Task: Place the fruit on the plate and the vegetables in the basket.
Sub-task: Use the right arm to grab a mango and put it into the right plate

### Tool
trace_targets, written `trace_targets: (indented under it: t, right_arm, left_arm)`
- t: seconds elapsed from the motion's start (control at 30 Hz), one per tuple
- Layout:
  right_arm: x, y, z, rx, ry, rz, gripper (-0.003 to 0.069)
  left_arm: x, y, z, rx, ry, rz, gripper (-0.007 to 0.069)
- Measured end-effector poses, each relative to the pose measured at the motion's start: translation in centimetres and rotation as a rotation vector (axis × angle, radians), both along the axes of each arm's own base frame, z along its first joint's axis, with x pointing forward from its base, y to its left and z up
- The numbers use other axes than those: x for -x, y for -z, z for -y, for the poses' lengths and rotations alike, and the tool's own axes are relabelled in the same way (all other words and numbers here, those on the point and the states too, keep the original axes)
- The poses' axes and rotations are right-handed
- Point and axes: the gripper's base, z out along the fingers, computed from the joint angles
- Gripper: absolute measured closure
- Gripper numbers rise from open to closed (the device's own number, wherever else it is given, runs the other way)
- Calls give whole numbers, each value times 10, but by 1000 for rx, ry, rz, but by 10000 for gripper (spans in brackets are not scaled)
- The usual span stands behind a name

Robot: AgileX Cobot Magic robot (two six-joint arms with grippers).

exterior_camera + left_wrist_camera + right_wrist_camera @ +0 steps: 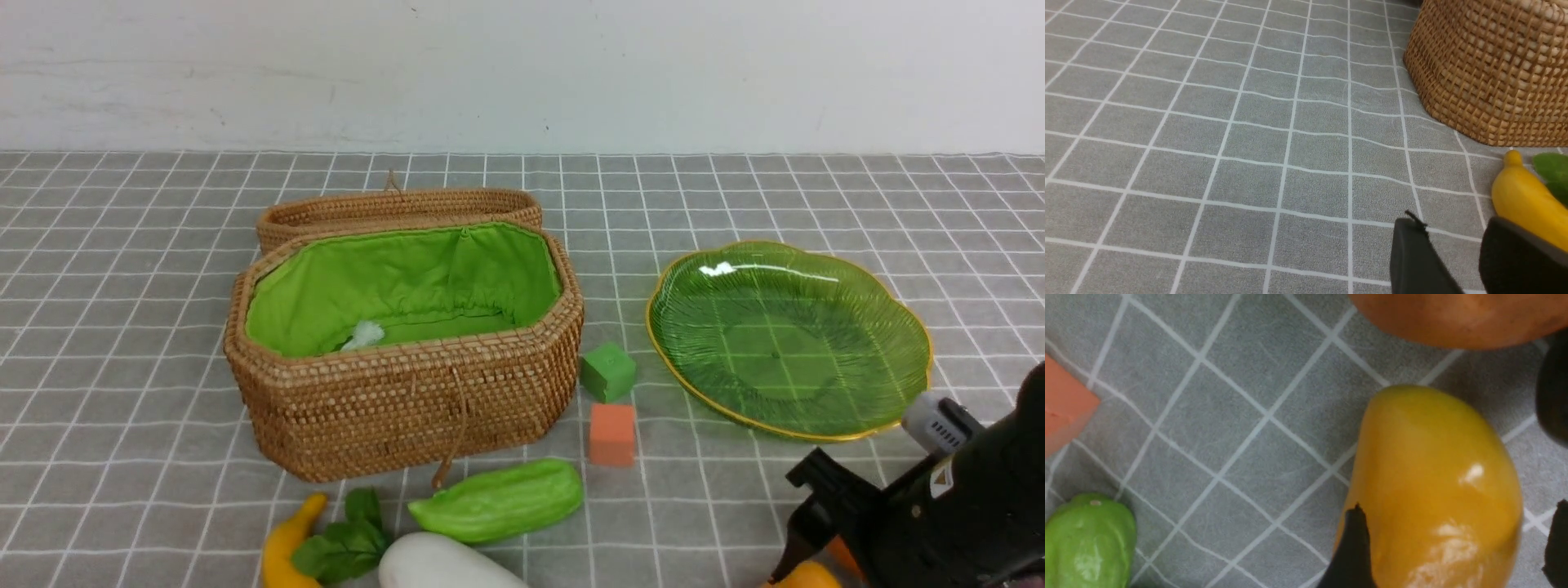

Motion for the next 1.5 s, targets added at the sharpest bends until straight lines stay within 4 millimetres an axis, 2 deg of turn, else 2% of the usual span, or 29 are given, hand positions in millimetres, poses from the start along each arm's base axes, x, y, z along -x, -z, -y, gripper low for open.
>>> trace_targets:
  t: [0.37,0.57,0.8,0.83,0.87,0.9,0.97,1.03,1.13,1.2,1.23,1.27,1.37,1.5]
  right_arm:
    - [-14,36,-8,21,-106,-55,85]
    - [-12,33,-11,-2,-222,-20,129]
    - [-22,-18,-22,-93,-384,246,129]
    - [-29,-37,-25,-101,-424,332,129]
    - [-34,-46,-27,-100,-444,377,129]
    - [-44,-63,-28,-90,-468,456,129]
    - [-53,-76,-27,-71,-478,514,129]
    - [-79,-101,-17,-5,-469,628,129]
    - [-116,-116,4,70,-402,690,129]
    - [-140,-113,17,107,-355,694,129]
    - [-142,-112,18,114,-352,695,129]
    - [-157,-103,25,132,-329,685,129]
    - [-182,-72,33,147,-298,620,129]
    - [-199,-30,40,159,-288,528,114]
  left_arm:
    - [0,0,0,0,0,0,386]
    - [0,0,0,0,0,0,386]
    - [0,0,0,0,0,0,386]
    - [0,0,0,0,0,0,386]
    - [0,0,0,0,0,0,386]
    - [0,0,0,0,0,0,386]
    - [0,0,0,0,0,0,386]
    - [0,0,0,0,0,0,386]
    - [0,0,0,0,0,0,386]
    - [0,0,0,0,0,0,386]
    - [0,0,0,0,0,0,386]
    - [0,0,0,0,0,0,386]
    - [0,0,0,0,0,0,386]
    - [0,0,0,0,0,0,386]
